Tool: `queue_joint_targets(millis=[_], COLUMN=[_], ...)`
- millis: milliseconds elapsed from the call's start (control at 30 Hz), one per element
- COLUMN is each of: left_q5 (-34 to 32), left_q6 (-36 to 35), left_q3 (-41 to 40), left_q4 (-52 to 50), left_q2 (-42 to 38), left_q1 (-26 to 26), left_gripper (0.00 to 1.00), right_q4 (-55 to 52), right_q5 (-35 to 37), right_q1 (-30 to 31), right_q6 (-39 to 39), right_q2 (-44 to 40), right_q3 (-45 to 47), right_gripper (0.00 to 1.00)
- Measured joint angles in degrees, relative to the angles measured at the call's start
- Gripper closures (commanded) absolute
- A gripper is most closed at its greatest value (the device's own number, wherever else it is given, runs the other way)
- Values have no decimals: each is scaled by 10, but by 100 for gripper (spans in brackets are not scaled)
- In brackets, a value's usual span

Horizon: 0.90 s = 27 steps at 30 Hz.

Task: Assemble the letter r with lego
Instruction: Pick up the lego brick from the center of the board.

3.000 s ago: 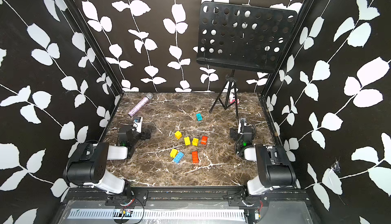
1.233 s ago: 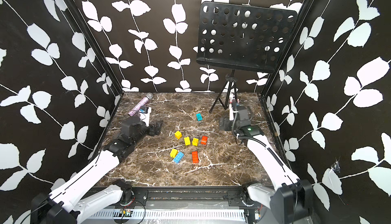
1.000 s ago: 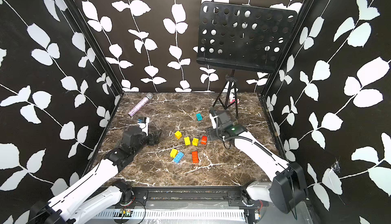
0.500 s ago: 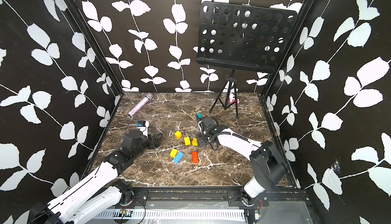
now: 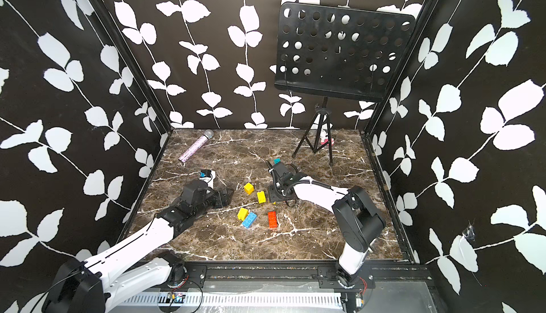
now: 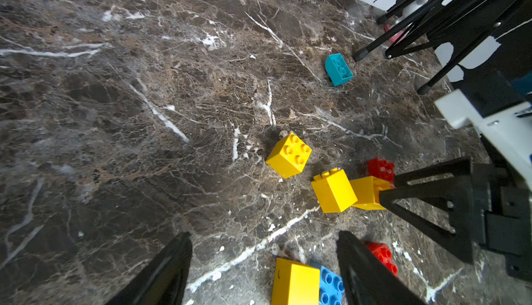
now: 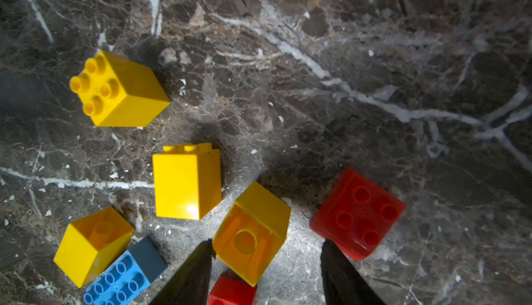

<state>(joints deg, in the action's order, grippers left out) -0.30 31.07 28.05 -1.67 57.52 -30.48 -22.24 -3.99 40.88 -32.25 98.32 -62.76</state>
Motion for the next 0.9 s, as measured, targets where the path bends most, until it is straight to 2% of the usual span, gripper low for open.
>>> queue_joint_targets(millis=[400, 900], left_q5=[16, 28], left_q6=[0, -1], left_q3=[0, 2], left_q4=[25, 34], left_q2=[26, 58], left_q1=[-2, -2], left_gripper=[19, 20], right_q4=[6, 0], right_q5=[10, 46], right_q1=[15, 20], right_q6=[-34, -44], right_q2=[18, 36], right_q3=[-11, -22], right_gripper=[42, 58])
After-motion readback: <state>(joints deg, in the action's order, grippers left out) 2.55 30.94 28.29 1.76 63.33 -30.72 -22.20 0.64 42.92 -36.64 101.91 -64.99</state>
